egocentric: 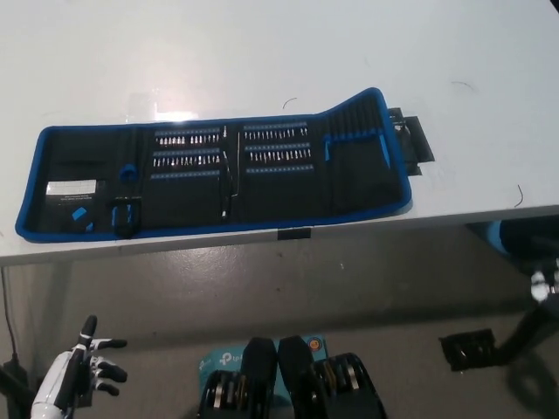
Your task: The robot uses its right hand to lift an edge of the toolkit kept in middle of the desk and make one fold in it
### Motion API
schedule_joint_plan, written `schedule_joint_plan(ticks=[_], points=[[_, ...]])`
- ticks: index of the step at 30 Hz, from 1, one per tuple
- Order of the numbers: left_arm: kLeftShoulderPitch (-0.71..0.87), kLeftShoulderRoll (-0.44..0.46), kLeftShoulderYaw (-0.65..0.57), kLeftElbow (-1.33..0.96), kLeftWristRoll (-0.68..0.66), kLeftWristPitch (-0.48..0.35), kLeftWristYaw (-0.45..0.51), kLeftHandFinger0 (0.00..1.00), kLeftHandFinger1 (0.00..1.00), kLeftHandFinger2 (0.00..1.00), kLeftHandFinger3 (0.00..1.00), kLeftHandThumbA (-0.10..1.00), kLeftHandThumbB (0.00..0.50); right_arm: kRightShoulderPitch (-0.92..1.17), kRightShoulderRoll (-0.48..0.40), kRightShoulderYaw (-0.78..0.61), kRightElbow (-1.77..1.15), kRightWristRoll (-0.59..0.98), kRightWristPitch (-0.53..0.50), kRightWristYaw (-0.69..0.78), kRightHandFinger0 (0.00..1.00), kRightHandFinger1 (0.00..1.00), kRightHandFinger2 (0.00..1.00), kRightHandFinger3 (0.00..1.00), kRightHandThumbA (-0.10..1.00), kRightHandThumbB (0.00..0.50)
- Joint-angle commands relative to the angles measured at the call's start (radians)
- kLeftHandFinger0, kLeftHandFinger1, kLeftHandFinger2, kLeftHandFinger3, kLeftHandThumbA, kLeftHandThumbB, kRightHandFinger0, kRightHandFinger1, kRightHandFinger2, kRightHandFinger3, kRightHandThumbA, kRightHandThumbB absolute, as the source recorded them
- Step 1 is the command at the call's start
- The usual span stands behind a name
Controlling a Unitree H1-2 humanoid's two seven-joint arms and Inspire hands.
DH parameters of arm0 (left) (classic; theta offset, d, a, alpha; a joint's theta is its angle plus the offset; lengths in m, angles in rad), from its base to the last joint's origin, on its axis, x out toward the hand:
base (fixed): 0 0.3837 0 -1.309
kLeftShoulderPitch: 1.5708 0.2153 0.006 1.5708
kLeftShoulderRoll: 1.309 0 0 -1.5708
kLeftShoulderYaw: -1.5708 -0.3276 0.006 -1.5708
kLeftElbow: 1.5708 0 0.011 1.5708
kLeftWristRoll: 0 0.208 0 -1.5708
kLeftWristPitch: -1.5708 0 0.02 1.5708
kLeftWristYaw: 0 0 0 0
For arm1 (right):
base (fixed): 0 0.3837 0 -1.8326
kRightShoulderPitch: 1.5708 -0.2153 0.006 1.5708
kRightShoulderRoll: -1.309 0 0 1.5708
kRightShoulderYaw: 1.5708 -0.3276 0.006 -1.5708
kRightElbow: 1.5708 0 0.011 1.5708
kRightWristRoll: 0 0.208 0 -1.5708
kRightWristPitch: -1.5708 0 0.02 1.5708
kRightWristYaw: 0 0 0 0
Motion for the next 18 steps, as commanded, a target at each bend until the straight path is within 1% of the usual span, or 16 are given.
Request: schedule_joint_plan(ticks=[1,2,3,4,5,7,8,9,10,11,12,14,15,16,17,18], points=[[-0.012,0.012,0.012,-0.037,-0.010,0.026,-0.010,0.45,0.46,0.36,0.59,1.00,0.499,-0.119,-0.041,0.018,-0.154,0.039,0.073,0.077,0.24,0.31,0.48,0.78,0.16,0.165],[-0.013,0.015,0.012,-0.031,-0.011,0.017,-0.013,0.44,0.45,0.35,0.60,1.00,0.500,-0.143,-0.038,0.019,-0.165,0.052,0.085,0.083,0.23,0.30,0.48,0.77,0.18,0.183],[-0.012,0.016,0.011,-0.031,-0.011,0.016,-0.016,0.44,0.45,0.35,0.60,1.00,0.500,-0.165,-0.040,0.021,-0.181,0.078,0.093,0.102,0.21,0.29,0.47,0.77,0.18,0.175],[-0.012,0.017,0.011,-0.031,-0.011,0.015,-0.016,0.44,0.45,0.35,0.60,1.00,0.500,-0.176,-0.037,0.020,-0.192,0.086,0.108,0.105,0.16,0.25,0.45,0.75,0.20,0.199],[-0.012,0.017,0.011,-0.031,-0.011,0.014,-0.017,0.44,0.45,0.35,0.61,1.00,0.500,-0.199,-0.032,0.021,-0.213,0.089,0.140,0.107,0.13,0.23,0.43,0.73,0.21,0.212],[-0.012,0.017,0.011,-0.034,-0.010,0.019,-0.016,0.46,0.46,0.35,0.60,1.00,0.500,-0.227,-0.034,0.028,-0.240,0.080,0.159,0.110,0.08,0.18,0.40,0.72,0.21,0.211],[-0.011,0.018,0.009,-0.034,-0.006,0.016,-0.015,0.47,0.46,0.35,0.61,1.00,0.498,-0.262,-0.020,0.017,-0.228,0.103,0.143,0.109,0.05,0.16,0.37,0.70,0.18,0.209],[-0.011,0.017,0.009,-0.036,-0.006,0.017,-0.015,0.47,0.46,0.35,0.61,1.00,0.494,-0.273,-0.015,0.015,-0.227,0.103,0.157,0.105,0.05,0.15,0.37,0.71,0.17,0.198],[-0.012,0.015,0.010,-0.038,-0.005,0.018,-0.013,0.46,0.45,0.35,0.61,1.00,0.490,-0.287,-0.010,0.014,-0.221,0.095,0.168,0.097,0.05,0.16,0.38,0.72,0.19,0.202],[-0.013,0.015,0.008,-0.038,-0.005,0.012,-0.014,0.46,0.45,0.34,0.61,1.00,0.495,-0.302,-0.005,0.011,-0.211,0.095,0.178,0.091,0.06,0.17,0.39,0.74,0.17,0.193],[-0.015,0.017,0.007,-0.031,-0.007,0.000,-0.018,0.45,0.45,0.34,0.61,1.00,0.492,-0.310,-0.002,0.010,-0.203,0.094,0.187,0.089,0.09,0.21,0.41,0.77,0.15,0.189],[-0.020,0.011,0.014,-0.023,-0.015,0.003,-0.015,0.44,0.44,0.32,0.58,1.00,0.500,-0.327,-0.001,0.014,-0.177,0.084,0.191,0.088,0.11,0.23,0.43,0.78,0.13,0.186],[-0.020,0.012,0.014,-0.025,-0.013,0.008,-0.015,0.44,0.44,0.32,0.58,1.00,0.500,-0.334,-0.004,0.019,-0.157,0.082,0.197,0.095,0.18,0.30,0.49,0.80,0.14,0.181],[-0.020,0.012,0.013,-0.028,-0.010,0.012,-0.014,0.44,0.44,0.32,0.59,1.00,0.500,-0.345,0.005,0.018,-0.133,0.094,0.228,0.096,0.35,0.46,0.61,0.83,0.10,0.203],[-0.021,0.011,0.014,-0.027,-0.007,0.016,-0.011,0.44,0.44,0.32,0.59,1.00,0.495,-0.351,0.022,0.011,-0.105,0.108,0.244,0.092,0.45,0.54,0.66,0.87,0.07,0.210],[-0.021,0.010,0.014,-0.026,-0.010,0.011,-0.013,0.45,0.45,0.33,0.59,1.00,0.500,-0.350,0.026,0.012,-0.089,0.108,0.250,0.084,0.58,0.67,0.77,0.94,0.11,0.218]])
